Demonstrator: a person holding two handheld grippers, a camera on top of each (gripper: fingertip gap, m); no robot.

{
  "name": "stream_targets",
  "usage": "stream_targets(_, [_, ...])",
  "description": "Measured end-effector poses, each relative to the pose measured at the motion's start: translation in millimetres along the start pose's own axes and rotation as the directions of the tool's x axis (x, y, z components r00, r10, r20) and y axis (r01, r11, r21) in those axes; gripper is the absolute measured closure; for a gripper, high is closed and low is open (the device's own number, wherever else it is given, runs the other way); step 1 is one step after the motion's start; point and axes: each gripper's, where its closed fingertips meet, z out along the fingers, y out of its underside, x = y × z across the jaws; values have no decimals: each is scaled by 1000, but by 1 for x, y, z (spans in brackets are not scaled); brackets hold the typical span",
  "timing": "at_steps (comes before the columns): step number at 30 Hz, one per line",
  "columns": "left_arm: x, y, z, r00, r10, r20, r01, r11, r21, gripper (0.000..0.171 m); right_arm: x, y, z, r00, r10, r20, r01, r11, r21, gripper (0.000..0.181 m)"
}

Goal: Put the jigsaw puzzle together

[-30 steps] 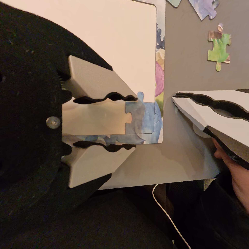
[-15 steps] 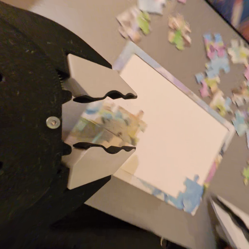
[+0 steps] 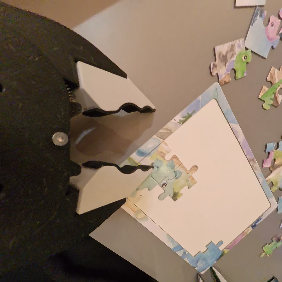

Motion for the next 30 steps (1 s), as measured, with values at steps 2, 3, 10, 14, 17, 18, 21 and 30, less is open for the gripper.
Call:
stream_targets(2, [3,-2,3,1000,10,-11,-10,1000,0,104,0,-2,2,1000,14,7,-14,1000,1,156])
stream_targets(3, [4,-2,3,1000,13,-15,-13,1000,0,103,0,-2,2,1000,16,8,-16,1000,1,156])
stream_targets(10, [9,-8,6,996,-34,-80,37,999,37,103,0,-4,4,1000,6,3,-6,1000,1,156])
stream_targets(14, [4,-17,3,997,-34,-62,39,995,89,104,17,-30,-6,998,-31,-62,37,994,101,158])
stream_targets(17, [1,-40,5,1000,16,-20,-13,988,152,105,38,-112,-23,973,-144,-181,198,924,328,167])
stream_targets(18, [8,-52,10,998,59,-30,-53,985,166,105,40,-144,-28,962,-188,-198,255,877,407,167])
stream_targets(21, [50,-99,33,973,213,-91,-191,959,209,105,54,-226,-23,945,-250,-212,326,776,540,160])
stream_targets(30, [56,-186,105,899,436,-42,-414,877,243,105,133,-223,31,971,-137,-197,217,854,473,152])
